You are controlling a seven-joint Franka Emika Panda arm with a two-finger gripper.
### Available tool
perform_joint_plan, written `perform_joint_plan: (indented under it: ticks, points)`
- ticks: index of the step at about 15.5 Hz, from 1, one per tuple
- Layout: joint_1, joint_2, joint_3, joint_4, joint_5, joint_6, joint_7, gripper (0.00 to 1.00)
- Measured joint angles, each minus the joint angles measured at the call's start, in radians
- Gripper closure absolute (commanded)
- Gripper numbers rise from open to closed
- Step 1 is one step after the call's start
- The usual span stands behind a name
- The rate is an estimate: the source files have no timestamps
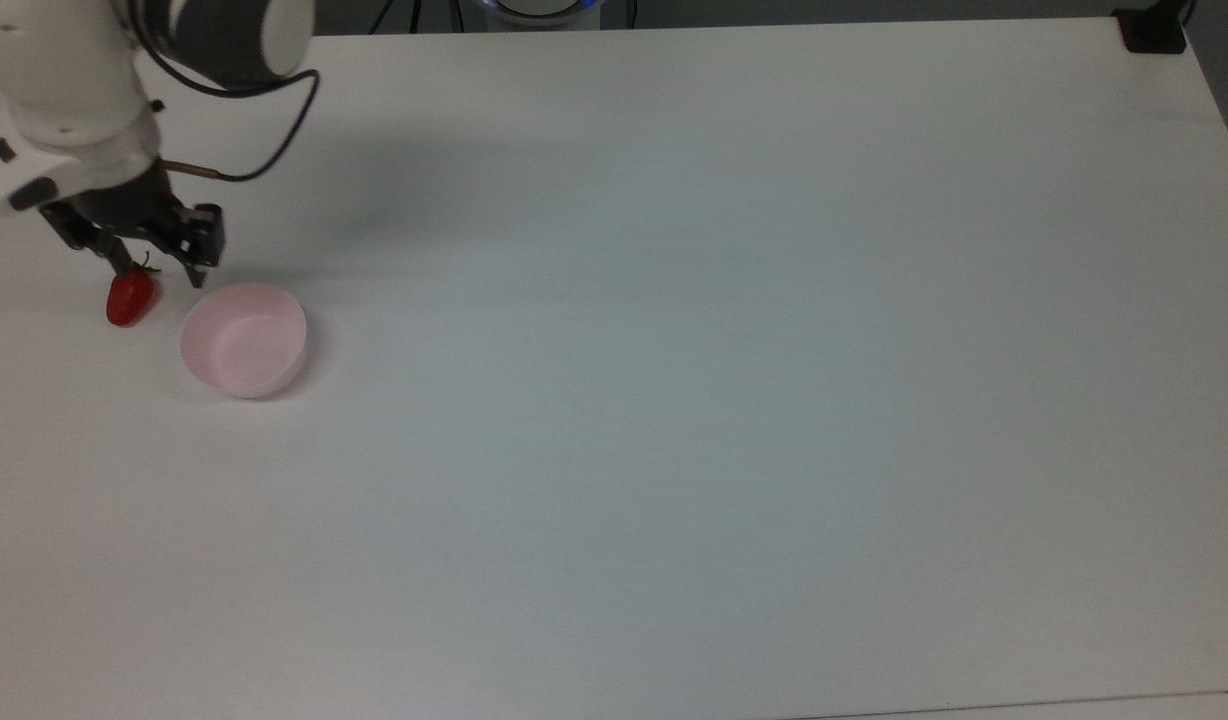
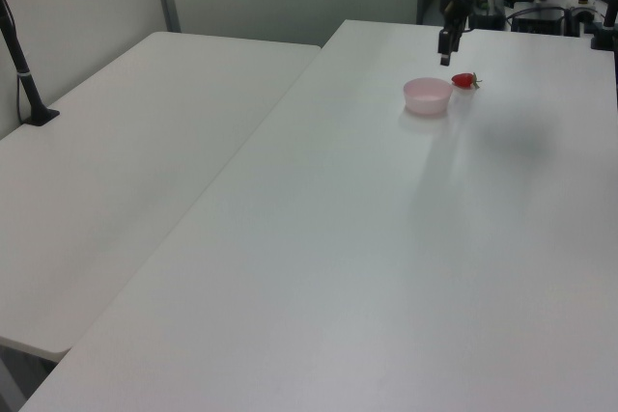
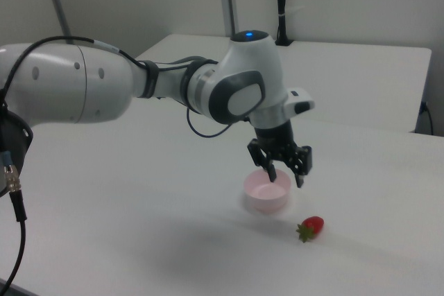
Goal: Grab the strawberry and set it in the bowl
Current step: 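Lift the strawberry and carry it toward the pink bowl, then lower the strawberry into the pink bowl and open the gripper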
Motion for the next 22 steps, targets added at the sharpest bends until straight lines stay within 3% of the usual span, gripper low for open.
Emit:
perform_joint_plan:
  ticks: [8, 15, 18, 22]
  points:
    - [-0.126, 0.029, -0.001, -0.009, 0.000, 0.000, -0.062, 0.32]
    - [-0.128, 0.109, 0.002, -0.011, 0.003, 0.002, -0.060, 0.31]
    - [-0.127, 0.114, 0.009, -0.011, 0.012, 0.003, -0.055, 0.21]
    - [-0.126, 0.130, 0.013, -0.011, 0.016, 0.074, 0.003, 0.20]
